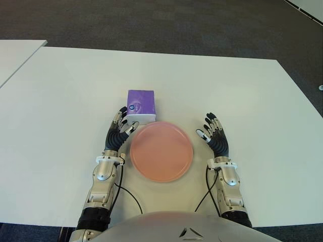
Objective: Put the tissue paper into the plate.
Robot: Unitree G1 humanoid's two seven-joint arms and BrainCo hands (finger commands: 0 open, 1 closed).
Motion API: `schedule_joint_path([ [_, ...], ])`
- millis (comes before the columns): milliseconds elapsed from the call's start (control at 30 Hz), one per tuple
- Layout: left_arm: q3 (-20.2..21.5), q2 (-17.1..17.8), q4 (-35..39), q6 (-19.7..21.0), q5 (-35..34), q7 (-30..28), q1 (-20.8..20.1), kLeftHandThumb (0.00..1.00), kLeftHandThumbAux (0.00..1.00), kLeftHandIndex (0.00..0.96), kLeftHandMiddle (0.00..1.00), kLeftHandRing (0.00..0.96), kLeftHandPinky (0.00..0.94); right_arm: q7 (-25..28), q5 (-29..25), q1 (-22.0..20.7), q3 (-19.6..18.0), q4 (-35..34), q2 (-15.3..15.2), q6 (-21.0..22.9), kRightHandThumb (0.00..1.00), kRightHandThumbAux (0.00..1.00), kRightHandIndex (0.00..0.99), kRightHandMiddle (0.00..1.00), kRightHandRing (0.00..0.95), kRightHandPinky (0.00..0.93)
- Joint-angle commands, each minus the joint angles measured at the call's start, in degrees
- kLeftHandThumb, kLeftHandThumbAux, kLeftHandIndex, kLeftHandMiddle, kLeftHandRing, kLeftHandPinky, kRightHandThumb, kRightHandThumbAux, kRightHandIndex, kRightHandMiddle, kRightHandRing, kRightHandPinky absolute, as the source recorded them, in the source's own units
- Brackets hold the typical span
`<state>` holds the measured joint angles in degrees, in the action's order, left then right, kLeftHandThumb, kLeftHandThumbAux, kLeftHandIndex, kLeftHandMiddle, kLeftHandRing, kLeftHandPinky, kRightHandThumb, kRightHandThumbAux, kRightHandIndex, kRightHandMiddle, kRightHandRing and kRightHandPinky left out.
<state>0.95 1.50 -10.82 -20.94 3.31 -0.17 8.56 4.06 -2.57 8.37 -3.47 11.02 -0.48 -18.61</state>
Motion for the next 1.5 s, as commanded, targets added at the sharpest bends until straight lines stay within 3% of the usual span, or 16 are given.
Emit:
schedule_joint_path([
  [33,-0.1,-0.1,-0.7,0.6,0.1,0.5,0.1,0.0,0.604,0.0,0.0,0.0,0.0,0.1,-0.6,1.9,0.1,1.8,0.2,3.2,0.077,0.697,0.0,0.0,0.0,0.0],
  [700,0.3,0.0,-0.3,1.2,0.0,0.6,0.3,0.0,0.599,0.0,0.0,0.0,0.0,-0.2,-0.3,2.1,0.5,1.4,0.5,3.6,0.079,0.68,0.0,0.002,0.0,0.0],
  [833,2.4,1.8,1.4,0.6,1.8,2.8,-1.4,0.0,0.6,0.0,0.0,0.0,0.0,-0.2,-0.2,1.9,0.6,1.6,0.6,3.6,0.079,0.687,0.0,0.0,0.0,0.0],
  [1033,8.2,9.0,7.4,0.8,6.3,5.6,-5.9,0.013,0.586,0.0,0.0,0.0,0.0,-0.5,0.1,1.2,0.8,2.5,0.7,3.4,0.08,0.69,0.0,0.0,0.0,0.0],
  [1167,10.3,14.7,11.3,2.8,14.3,8.6,-10.9,0.05,0.547,0.0,0.0,0.0,0.0,-0.4,0.1,0.5,0.8,3.6,0.7,3.0,0.08,0.687,0.0,0.0,0.0,0.0],
  [1233,10.2,15.9,11.2,3.0,16.0,9.3,-12.2,0.064,0.535,0.0,0.0,0.0,0.0,-0.4,0.0,0.1,0.8,4.1,0.7,2.9,0.08,0.686,0.0,0.0,0.0,0.0],
  [1500,5.4,29.2,-0.7,-2.6,25.7,8.6,-25.0,0.16,0.492,0.0,0.0,0.0,0.0,-0.7,0.1,-1.3,0.8,6.4,1.0,1.6,0.067,0.675,0.0,0.0,0.0,0.0],
])
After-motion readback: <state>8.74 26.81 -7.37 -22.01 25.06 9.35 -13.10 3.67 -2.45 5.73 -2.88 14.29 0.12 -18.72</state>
